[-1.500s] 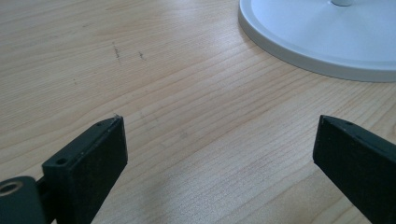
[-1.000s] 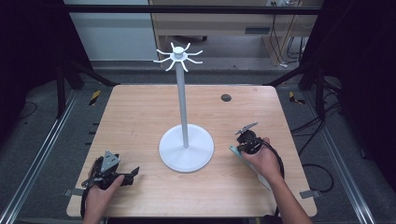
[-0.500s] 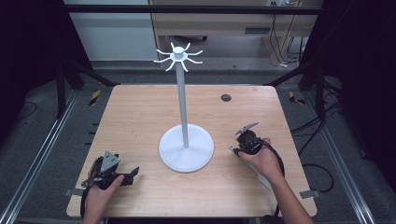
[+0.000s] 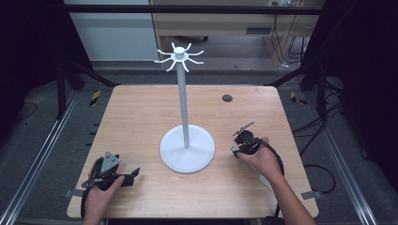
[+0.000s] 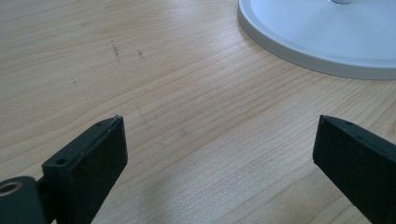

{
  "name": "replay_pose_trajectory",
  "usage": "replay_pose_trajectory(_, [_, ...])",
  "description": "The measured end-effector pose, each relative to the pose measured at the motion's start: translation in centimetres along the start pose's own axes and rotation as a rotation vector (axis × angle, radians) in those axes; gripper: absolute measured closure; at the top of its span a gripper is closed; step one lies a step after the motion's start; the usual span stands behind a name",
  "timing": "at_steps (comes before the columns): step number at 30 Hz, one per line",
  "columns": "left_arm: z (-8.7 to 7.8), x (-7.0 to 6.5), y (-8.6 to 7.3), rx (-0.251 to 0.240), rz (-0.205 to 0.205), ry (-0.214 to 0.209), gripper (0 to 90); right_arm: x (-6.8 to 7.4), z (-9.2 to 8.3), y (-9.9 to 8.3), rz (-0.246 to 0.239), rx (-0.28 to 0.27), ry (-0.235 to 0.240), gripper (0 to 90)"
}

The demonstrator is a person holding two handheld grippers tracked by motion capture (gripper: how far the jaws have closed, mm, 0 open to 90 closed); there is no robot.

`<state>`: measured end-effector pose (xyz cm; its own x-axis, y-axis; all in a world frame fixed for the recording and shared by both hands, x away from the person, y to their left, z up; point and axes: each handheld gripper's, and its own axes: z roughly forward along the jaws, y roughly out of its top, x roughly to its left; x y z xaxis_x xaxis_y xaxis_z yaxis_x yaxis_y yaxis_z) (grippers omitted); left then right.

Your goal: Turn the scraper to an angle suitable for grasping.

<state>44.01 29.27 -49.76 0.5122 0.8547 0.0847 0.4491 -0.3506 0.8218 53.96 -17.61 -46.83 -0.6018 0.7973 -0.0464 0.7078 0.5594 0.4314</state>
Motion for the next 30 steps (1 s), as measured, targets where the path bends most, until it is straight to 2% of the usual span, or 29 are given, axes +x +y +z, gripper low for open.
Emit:
replay_pose_trajectory(4, [0.00, 0.00, -0.01, 0.000, -0.001, 0.000, 2.5, 0.08, 0.17, 0.12, -0.009, 0.019, -0.006, 63.6])
replay_pose_trajectory(9, [0.02, -0.06, 0.01, 0.003, 0.000, 0.000, 2.5, 0.04, 0.24, 0.26, 0.009, 0.031, -0.007, 64.9])
replay_pose_trajectory(12, [0.00, -0.06, 0.00, 0.002, 0.000, 0.000, 2.5, 0.04, 0.39, 0.30, -0.002, 0.038, -0.008, 65.0])
replay_pose_trajectory(30, [-0.03, 0.01, -0.01, 0.007, 0.005, 0.000, 2.5, -0.03, 0.59, 0.60, -0.009, 0.057, -0.007, 70.9])
